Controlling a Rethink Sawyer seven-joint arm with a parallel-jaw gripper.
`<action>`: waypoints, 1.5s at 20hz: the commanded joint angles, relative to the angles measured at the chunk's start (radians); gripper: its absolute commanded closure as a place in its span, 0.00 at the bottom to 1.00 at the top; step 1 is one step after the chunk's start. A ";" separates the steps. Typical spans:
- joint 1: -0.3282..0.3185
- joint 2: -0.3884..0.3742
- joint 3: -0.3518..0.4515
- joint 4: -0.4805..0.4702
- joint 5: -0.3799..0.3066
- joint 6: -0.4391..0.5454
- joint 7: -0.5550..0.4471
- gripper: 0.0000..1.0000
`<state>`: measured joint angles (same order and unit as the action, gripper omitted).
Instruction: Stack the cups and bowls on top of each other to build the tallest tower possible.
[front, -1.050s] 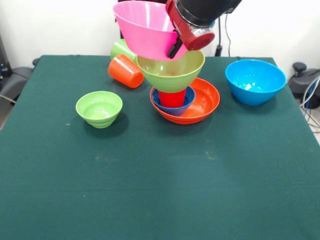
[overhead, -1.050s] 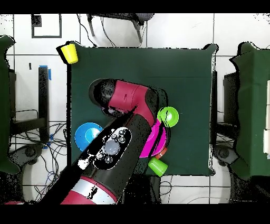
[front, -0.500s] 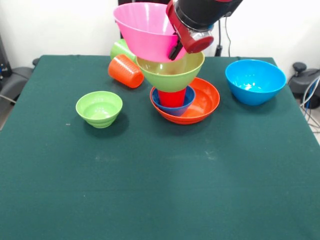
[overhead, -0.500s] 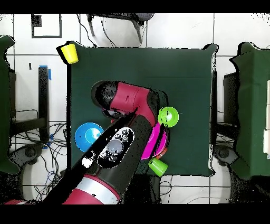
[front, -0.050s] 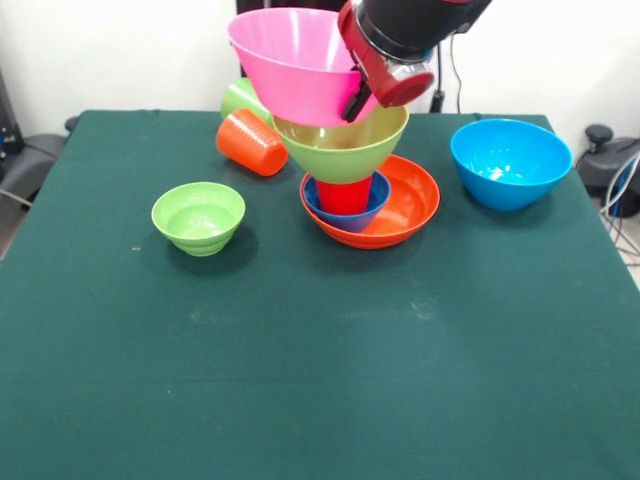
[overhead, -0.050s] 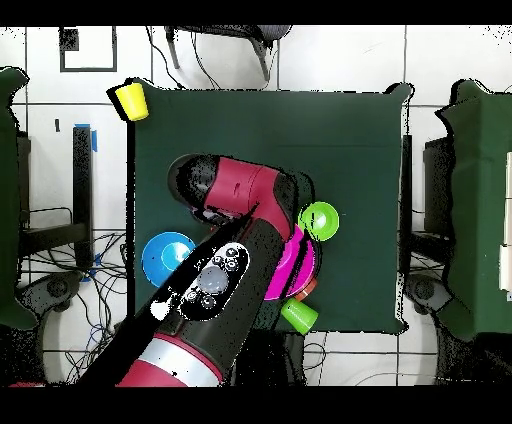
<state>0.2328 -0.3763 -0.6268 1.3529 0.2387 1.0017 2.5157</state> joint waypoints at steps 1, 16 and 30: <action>0.014 -0.012 0.133 0.051 0.021 -0.073 0.117 1.00; 0.011 -0.005 0.160 0.036 0.090 -0.127 0.145 1.00; 0.018 -0.004 0.159 0.042 0.098 -0.109 0.106 1.00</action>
<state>0.2481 -0.3843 -0.6067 1.3642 0.3277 0.8984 2.5157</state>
